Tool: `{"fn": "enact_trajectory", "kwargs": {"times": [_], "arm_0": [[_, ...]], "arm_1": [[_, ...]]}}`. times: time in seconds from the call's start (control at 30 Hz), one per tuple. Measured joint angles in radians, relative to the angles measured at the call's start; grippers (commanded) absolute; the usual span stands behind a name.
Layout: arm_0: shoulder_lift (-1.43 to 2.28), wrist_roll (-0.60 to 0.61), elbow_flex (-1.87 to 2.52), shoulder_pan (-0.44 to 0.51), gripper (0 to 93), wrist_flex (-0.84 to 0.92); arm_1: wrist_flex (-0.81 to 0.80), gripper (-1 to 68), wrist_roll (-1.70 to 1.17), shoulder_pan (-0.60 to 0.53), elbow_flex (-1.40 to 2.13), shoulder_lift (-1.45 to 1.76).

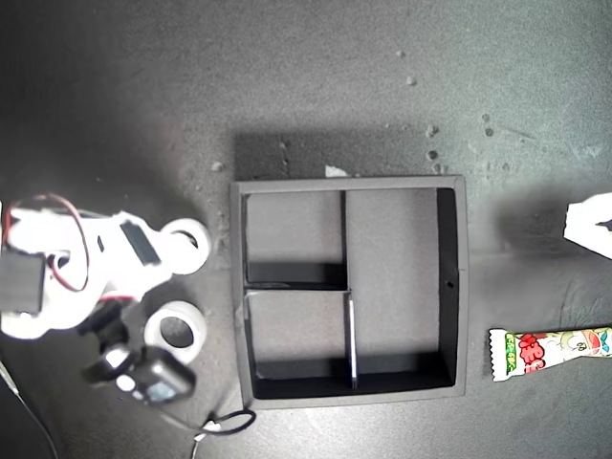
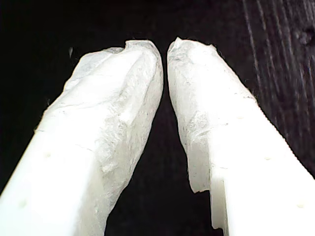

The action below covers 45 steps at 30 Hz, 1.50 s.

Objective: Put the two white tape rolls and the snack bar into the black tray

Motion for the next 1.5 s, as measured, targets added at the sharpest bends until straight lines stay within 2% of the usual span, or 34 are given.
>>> {"fn": "enact_trajectory", "kwargs": {"times": [0.3, 0.4, 0.53, 0.67, 0.97, 1.1, 1.27, 1.37, 1.4, 1.5], "arm_0": [[0.086, -0.014, 0.014, -0.003, 2.7, 0.066], [0.08, -0.012, 0.014, 0.0, 0.1, 0.057], [0.04, -0.011, 0.014, -0.002, 0.1, 0.043], [0.064, -0.006, -0.029, -0.002, 0.1, 0.104], [0.152, 0.063, -0.235, -0.003, 0.1, 0.279], [0.097, 0.097, -0.393, -0.003, 0.1, 0.314], [-0.055, 0.104, -0.643, 0.008, 0.1, 0.373], [-0.17, 0.103, -0.818, 0.035, 0.1, 0.448], [-0.209, 0.103, -0.877, 0.046, 0.1, 0.474], [-0.341, 0.104, -1.071, 0.061, 0.1, 0.569]], "arm_1": [[-0.044, -0.1, 0.117, 0.005, 0.0, 0.0], [-0.092, -0.1, 0.117, -0.012, 0.0, 0.0], [-0.225, -0.2, 0.117, -0.012, 0.0, 0.0], [-0.391, 0.1, 0.117, -0.021, -0.038, 0.0], [-0.546, 14.7, 0.117, -0.267, -0.222, -0.041], [-0.517, 18.5, 0.117, -0.379, -0.38, -0.253], [-0.267, 19.4, 0.117, -0.436, -0.795, -0.732], [-0.187, 15.8, 0.117, -0.402, -1.0, -0.9], [-0.189, 13.9, 0.117, -0.379, -1.014, -0.91], [-0.253, 15.0, 0.117, -0.339, -0.911, -0.91]]}}
